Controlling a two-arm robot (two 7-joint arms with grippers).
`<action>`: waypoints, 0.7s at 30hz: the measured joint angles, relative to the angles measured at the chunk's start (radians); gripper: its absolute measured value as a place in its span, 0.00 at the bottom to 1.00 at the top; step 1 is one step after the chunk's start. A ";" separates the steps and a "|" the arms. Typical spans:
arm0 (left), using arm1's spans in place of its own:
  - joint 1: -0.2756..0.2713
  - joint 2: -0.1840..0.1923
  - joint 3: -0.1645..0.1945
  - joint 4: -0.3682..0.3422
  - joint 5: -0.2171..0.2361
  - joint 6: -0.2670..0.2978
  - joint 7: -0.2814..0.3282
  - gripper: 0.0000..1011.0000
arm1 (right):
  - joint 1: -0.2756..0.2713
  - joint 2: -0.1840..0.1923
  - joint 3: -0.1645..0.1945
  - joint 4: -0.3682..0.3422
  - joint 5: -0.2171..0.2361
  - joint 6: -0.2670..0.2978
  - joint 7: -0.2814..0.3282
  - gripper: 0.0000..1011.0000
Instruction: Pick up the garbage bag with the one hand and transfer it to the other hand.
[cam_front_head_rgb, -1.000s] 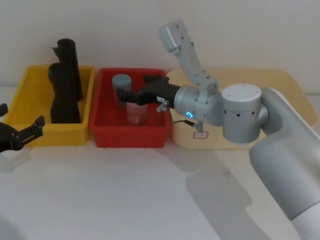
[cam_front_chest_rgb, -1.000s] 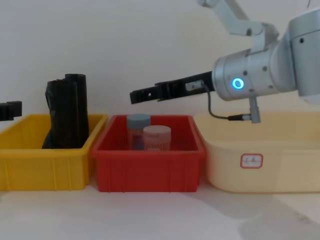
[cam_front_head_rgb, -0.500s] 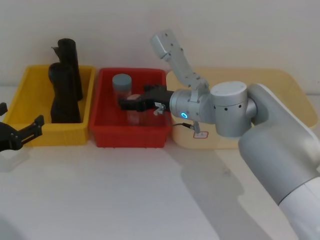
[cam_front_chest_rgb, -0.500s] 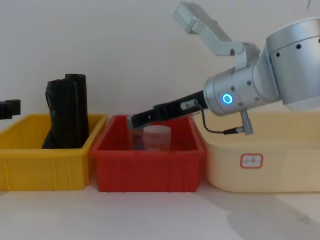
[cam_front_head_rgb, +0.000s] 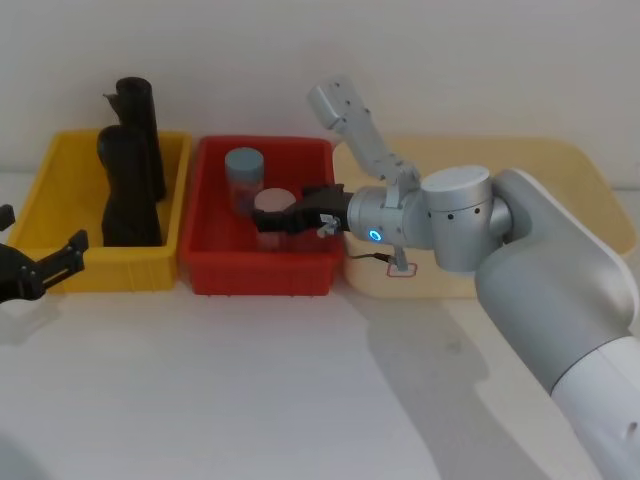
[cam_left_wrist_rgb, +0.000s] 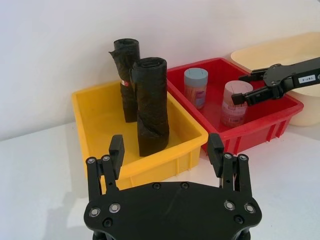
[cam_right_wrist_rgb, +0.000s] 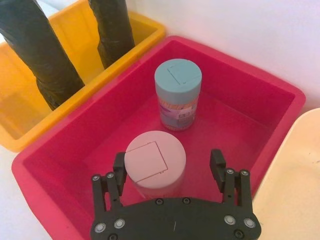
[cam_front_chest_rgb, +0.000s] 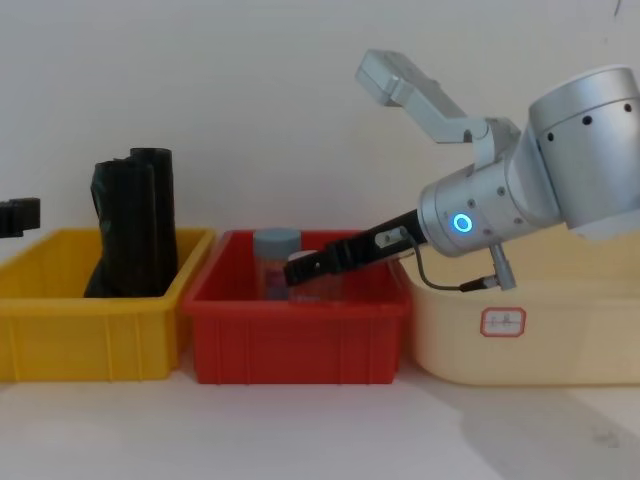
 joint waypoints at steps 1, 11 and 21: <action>0.000 0.000 0.000 0.000 0.000 0.000 0.000 0.99 | 0.005 -0.002 0.001 0.010 0.000 0.000 0.005 0.99; 0.001 0.000 -0.001 0.000 0.000 -0.001 -0.001 0.99 | 0.022 -0.016 0.011 0.060 0.009 0.006 0.042 0.99; 0.001 0.000 -0.001 0.000 0.000 -0.001 -0.001 0.99 | 0.030 -0.023 0.017 0.082 0.017 0.012 0.062 0.82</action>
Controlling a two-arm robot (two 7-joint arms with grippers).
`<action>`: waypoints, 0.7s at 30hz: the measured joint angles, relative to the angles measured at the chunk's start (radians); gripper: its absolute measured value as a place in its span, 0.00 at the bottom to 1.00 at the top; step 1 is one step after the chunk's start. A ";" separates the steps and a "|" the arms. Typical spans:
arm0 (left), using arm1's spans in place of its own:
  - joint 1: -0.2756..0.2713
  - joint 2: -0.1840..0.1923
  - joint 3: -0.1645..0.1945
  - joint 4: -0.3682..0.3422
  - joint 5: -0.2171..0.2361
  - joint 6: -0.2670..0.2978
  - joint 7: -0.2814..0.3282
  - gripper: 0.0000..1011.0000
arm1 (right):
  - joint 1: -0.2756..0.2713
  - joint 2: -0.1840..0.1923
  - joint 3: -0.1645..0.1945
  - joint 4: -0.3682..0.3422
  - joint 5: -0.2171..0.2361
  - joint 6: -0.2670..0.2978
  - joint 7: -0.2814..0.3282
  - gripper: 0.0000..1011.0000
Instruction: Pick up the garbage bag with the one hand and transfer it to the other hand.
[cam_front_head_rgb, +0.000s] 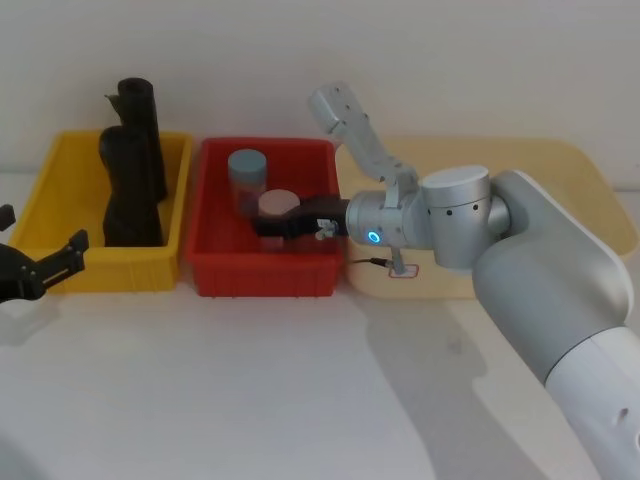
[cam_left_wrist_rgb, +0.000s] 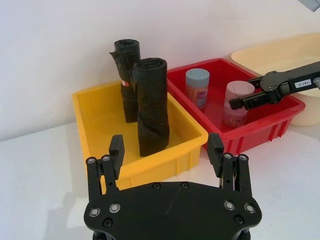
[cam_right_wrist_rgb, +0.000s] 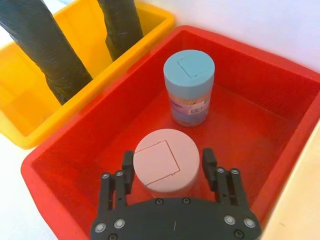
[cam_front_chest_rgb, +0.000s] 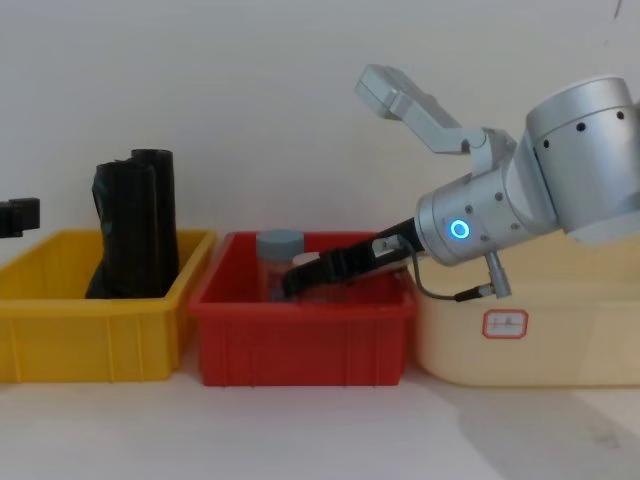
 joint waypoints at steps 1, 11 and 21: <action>0.000 0.000 0.000 0.000 0.000 0.000 0.000 0.99 | 0.001 0.000 0.000 0.001 0.000 0.001 0.001 0.78; 0.000 0.000 0.000 0.000 0.000 0.000 0.000 0.99 | 0.005 -0.004 0.003 0.010 0.004 0.002 0.008 0.66; 0.000 0.000 0.000 0.000 0.000 0.000 0.000 0.99 | 0.006 -0.005 0.004 0.015 0.005 0.003 0.013 0.66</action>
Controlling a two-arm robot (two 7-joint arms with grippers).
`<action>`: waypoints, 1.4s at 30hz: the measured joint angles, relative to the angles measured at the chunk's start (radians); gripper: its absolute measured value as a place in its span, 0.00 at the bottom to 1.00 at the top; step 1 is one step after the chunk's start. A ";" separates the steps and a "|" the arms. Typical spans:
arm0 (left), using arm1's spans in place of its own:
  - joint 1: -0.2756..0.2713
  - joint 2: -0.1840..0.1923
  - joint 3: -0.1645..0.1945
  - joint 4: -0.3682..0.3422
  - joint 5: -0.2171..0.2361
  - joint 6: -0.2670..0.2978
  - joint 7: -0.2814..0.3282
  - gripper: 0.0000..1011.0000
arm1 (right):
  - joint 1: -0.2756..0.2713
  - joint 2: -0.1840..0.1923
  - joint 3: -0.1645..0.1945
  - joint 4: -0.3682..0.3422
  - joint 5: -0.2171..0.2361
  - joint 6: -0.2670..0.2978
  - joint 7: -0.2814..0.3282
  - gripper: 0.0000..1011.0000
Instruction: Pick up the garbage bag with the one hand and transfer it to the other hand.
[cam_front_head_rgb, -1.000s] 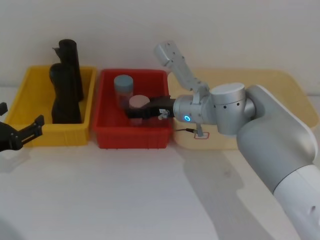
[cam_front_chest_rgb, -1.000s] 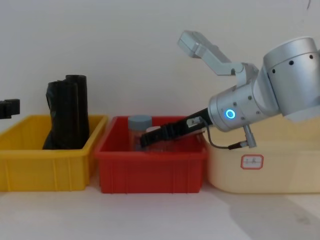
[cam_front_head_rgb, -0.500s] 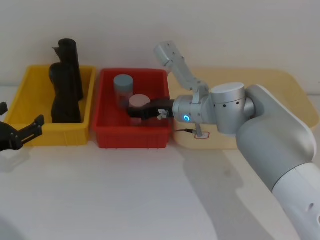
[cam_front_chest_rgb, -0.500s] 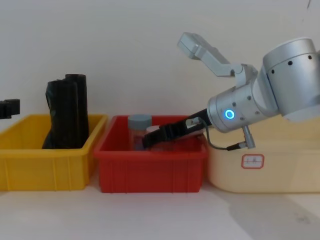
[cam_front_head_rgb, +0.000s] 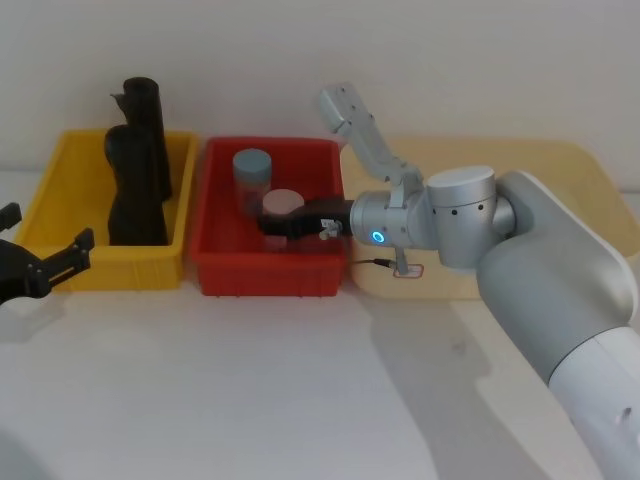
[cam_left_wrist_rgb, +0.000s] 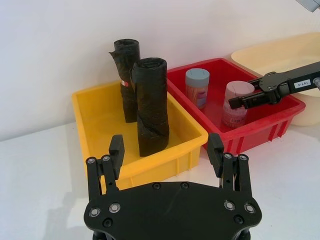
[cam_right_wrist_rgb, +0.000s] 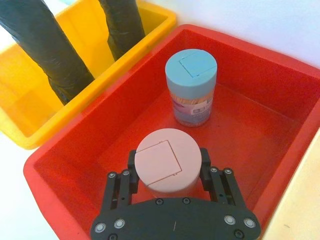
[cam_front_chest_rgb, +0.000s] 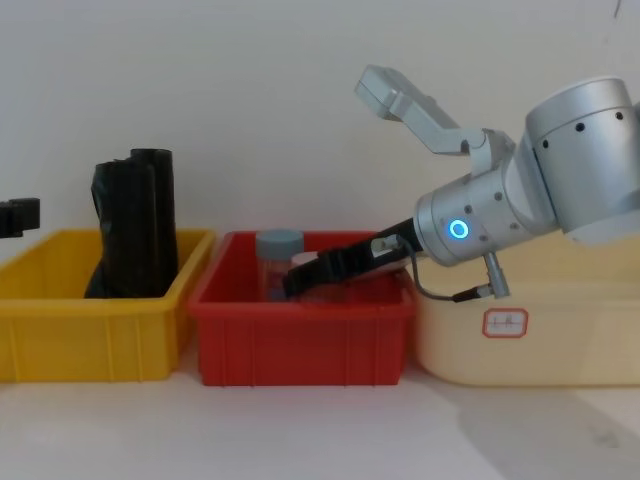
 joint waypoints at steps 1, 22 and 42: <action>0.000 0.000 0.000 0.000 0.000 0.000 0.000 0.99 | 0.000 0.000 0.000 0.000 0.000 0.000 0.000 0.66; 0.000 0.000 0.000 0.000 0.000 0.000 0.000 0.99 | 0.001 -0.001 0.001 0.003 0.001 0.002 0.003 0.66; 0.000 0.000 0.000 0.000 0.000 0.000 0.000 0.99 | 0.001 -0.001 0.001 0.002 0.001 0.002 0.003 0.66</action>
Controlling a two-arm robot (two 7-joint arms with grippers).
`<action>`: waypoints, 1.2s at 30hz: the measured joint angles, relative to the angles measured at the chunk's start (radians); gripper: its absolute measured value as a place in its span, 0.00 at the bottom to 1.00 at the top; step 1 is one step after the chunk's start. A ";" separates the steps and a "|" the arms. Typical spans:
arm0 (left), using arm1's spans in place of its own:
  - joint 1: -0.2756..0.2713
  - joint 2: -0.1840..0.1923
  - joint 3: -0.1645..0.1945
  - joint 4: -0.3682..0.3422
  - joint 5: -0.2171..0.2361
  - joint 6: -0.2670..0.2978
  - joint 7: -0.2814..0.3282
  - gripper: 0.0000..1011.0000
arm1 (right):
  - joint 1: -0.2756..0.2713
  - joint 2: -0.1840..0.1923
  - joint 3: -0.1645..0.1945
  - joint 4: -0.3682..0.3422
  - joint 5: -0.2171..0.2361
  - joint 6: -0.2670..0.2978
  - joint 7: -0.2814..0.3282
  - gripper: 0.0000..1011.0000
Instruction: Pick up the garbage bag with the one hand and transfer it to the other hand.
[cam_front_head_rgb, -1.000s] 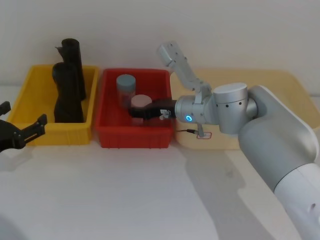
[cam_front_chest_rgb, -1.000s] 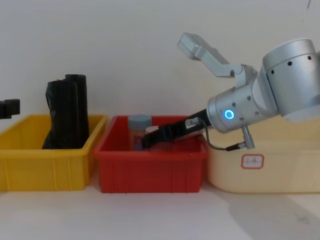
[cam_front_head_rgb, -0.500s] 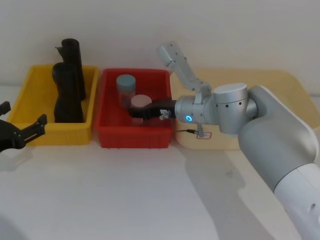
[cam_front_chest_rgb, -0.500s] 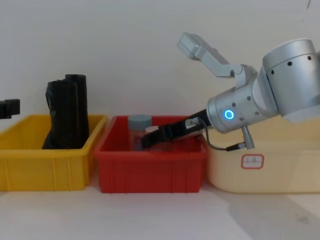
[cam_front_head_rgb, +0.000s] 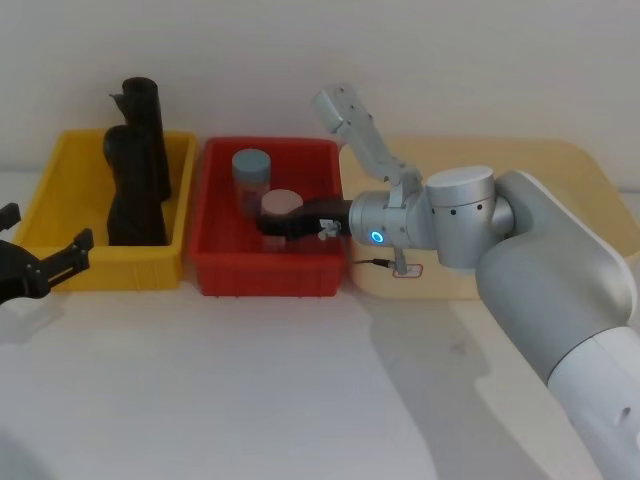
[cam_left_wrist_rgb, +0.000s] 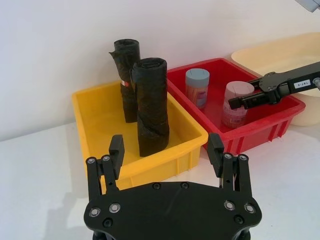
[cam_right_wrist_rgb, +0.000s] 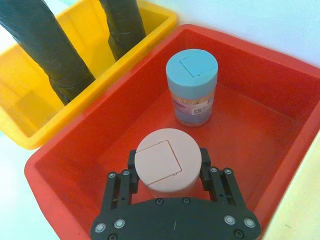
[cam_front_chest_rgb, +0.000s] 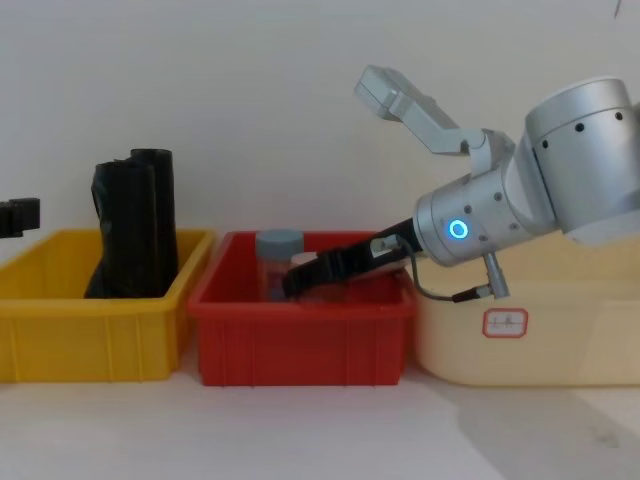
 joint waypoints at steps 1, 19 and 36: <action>0.000 0.000 0.000 0.000 0.000 0.000 0.000 0.99 | -0.001 0.000 0.000 -0.002 0.000 0.000 0.000 0.66; 0.000 0.000 0.000 0.000 0.000 0.000 0.000 0.99 | -0.057 0.038 0.034 -0.168 0.002 -0.042 -0.047 0.66; 0.000 0.000 0.000 0.000 0.000 0.000 0.000 0.99 | -0.087 0.091 0.087 -0.396 -0.007 -0.087 -0.136 0.66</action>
